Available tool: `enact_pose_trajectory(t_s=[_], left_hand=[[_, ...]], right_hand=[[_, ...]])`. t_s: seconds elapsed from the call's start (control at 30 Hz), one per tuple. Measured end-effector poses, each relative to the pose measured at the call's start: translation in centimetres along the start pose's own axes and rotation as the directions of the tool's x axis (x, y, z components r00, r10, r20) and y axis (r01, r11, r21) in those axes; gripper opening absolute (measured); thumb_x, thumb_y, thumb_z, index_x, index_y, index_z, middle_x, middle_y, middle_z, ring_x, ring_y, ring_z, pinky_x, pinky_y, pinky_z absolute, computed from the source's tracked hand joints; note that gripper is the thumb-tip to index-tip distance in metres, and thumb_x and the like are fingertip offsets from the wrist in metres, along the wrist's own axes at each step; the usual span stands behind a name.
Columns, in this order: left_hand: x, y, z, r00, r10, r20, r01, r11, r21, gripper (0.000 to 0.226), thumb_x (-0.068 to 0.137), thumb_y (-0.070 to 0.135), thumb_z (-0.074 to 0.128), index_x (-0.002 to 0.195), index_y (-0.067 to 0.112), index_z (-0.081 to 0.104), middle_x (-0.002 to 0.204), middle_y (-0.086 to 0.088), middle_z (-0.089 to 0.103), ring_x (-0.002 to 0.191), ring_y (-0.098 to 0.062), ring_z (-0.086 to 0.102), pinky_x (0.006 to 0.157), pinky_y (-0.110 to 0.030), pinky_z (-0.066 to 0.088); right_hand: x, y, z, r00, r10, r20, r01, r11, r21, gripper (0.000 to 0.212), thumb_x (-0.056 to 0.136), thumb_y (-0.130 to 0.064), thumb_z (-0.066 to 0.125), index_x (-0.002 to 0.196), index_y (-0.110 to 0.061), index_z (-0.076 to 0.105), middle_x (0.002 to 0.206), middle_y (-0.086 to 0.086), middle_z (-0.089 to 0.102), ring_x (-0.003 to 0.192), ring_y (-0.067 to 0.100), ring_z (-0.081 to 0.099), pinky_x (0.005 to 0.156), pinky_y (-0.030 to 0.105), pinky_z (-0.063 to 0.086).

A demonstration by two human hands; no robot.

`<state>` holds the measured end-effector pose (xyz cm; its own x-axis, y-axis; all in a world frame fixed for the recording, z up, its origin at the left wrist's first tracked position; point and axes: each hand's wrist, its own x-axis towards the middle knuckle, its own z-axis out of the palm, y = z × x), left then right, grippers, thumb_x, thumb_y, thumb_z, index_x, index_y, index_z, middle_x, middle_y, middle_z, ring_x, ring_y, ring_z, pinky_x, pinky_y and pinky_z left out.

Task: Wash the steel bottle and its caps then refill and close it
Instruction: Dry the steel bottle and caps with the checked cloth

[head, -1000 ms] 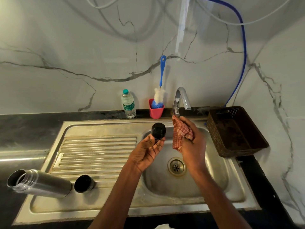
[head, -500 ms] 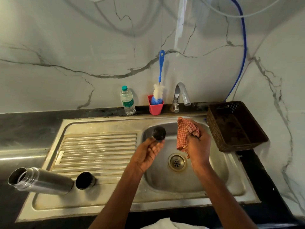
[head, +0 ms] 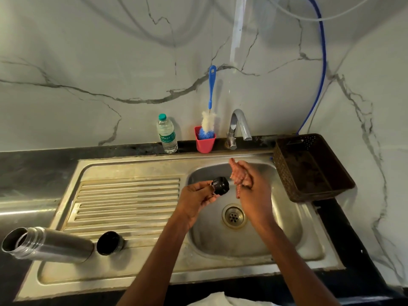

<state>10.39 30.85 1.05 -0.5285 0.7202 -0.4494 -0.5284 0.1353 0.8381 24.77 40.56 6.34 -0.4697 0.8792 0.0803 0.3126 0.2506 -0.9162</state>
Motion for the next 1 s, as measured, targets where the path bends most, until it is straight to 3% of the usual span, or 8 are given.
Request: enact_pose_trajectory(t_s=[0.07, 0.13, 0.27, 0.37, 0.47, 0.63, 0.83, 1.0], left_hand=[[-0.7, 0.9, 1.1, 0.996, 0.081, 0.027, -0.083, 0.989, 0.126, 0.023, 0.091, 0.007, 0.079, 0.113, 0.001, 0.077, 0.107, -0.023, 0.078, 0.096, -0.025, 0.073, 0.081, -0.026, 0.061], [-1.3, 1.6, 1.6, 0.983, 0.177, 0.056, -0.185, 0.955, 0.231, 0.022, 0.088, 0.003, 0.081, 0.11, 0.001, 0.077, 0.1, -0.016, 0.081, 0.092, -0.023, 0.076, 0.085, -0.028, 0.062], [-1.5, 2.0, 1.6, 0.983, 0.182, 0.027, -0.184, 0.98, 0.079, 0.028, 0.09, 0.004, 0.079, 0.118, 0.001, 0.076, 0.108, -0.015, 0.08, 0.103, -0.027, 0.077, 0.091, -0.031, 0.062], [-1.5, 1.7, 1.6, 0.994, 0.088, -0.069, -0.098, 0.984, -0.146, 0.019, 0.096, 0.004, 0.071, 0.113, -0.001, 0.077, 0.101, -0.02, 0.079, 0.09, -0.029, 0.075, 0.083, -0.033, 0.064], [-2.3, 2.3, 1.9, 0.975, 0.204, -0.094, -0.197, 0.978, 0.075, 0.017, 0.093, 0.007, 0.077, 0.11, 0.004, 0.079, 0.098, -0.015, 0.081, 0.09, -0.028, 0.078, 0.084, -0.034, 0.064], [-2.8, 3.0, 1.2, 0.921, 0.376, -0.103, -0.334, 0.896, 0.292, 0.024, 0.084, 0.0, 0.084, 0.105, 0.009, 0.078, 0.093, -0.002, 0.082, 0.087, -0.016, 0.079, 0.074, -0.019, 0.06], [-3.2, 3.0, 0.7, 0.967, 0.217, -0.135, -0.21, 0.975, 0.066, 0.023, 0.089, 0.004, 0.081, 0.111, 0.005, 0.077, 0.097, -0.014, 0.081, 0.089, -0.025, 0.079, 0.074, -0.025, 0.062], [-3.7, 3.5, 0.9, 0.954, 0.29, 0.075, -0.299, 0.937, 0.18, 0.027, 0.086, 0.006, 0.083, 0.112, 0.008, 0.078, 0.101, -0.009, 0.082, 0.096, -0.022, 0.079, 0.083, -0.025, 0.06]], right_hand=[[-0.2, 0.6, 0.2, 0.976, -0.161, 0.143, 0.193, 0.95, -0.244, 0.084, 0.074, 0.018, 0.055, 0.144, -0.029, 0.058, 0.133, -0.015, 0.062, 0.114, 0.013, 0.053, 0.091, 0.033, 0.055], [-0.3, 0.4, 0.5, 0.938, -0.228, 0.26, 0.318, 0.865, -0.387, 0.084, 0.071, 0.015, 0.057, 0.145, -0.025, 0.058, 0.14, -0.015, 0.059, 0.118, 0.012, 0.047, 0.099, 0.033, 0.051], [0.0, -0.9, 0.5, 0.978, -0.073, 0.197, 0.135, 0.938, -0.32, 0.073, 0.084, 0.013, 0.056, 0.149, -0.021, 0.053, 0.12, -0.005, 0.069, 0.104, 0.008, 0.059, 0.084, -0.002, 0.037], [-1.4, -0.5, 1.3, 0.939, -0.193, 0.283, 0.309, 0.836, -0.453, 0.088, 0.085, 0.004, 0.057, 0.162, -0.025, 0.027, 0.157, -0.006, 0.045, 0.128, 0.02, 0.045, 0.101, 0.021, 0.042], [-1.3, -0.4, 0.9, 0.944, -0.142, 0.299, 0.294, 0.776, -0.558, 0.095, 0.084, 0.0, 0.058, 0.163, -0.034, 0.018, 0.163, -0.018, 0.031, 0.129, 0.022, 0.038, 0.098, 0.042, 0.052], [-1.8, -1.7, 0.8, 0.944, -0.126, 0.306, 0.305, 0.687, -0.659, 0.08, 0.09, -0.009, 0.06, 0.16, -0.034, 0.03, 0.16, -0.019, 0.037, 0.127, 0.021, 0.04, 0.102, 0.04, 0.047], [-2.3, -2.4, 1.1, 0.955, -0.108, 0.276, 0.263, 0.735, -0.625, 0.081, 0.088, -0.008, 0.063, 0.159, -0.034, 0.032, 0.162, -0.019, 0.036, 0.126, 0.019, 0.042, 0.106, 0.038, 0.045], [-1.6, -2.3, 1.0, 0.94, -0.199, 0.277, 0.316, 0.813, -0.49, 0.086, 0.081, 0.003, 0.063, 0.156, -0.031, 0.041, 0.155, -0.018, 0.045, 0.117, 0.016, 0.046, 0.094, 0.034, 0.051]])
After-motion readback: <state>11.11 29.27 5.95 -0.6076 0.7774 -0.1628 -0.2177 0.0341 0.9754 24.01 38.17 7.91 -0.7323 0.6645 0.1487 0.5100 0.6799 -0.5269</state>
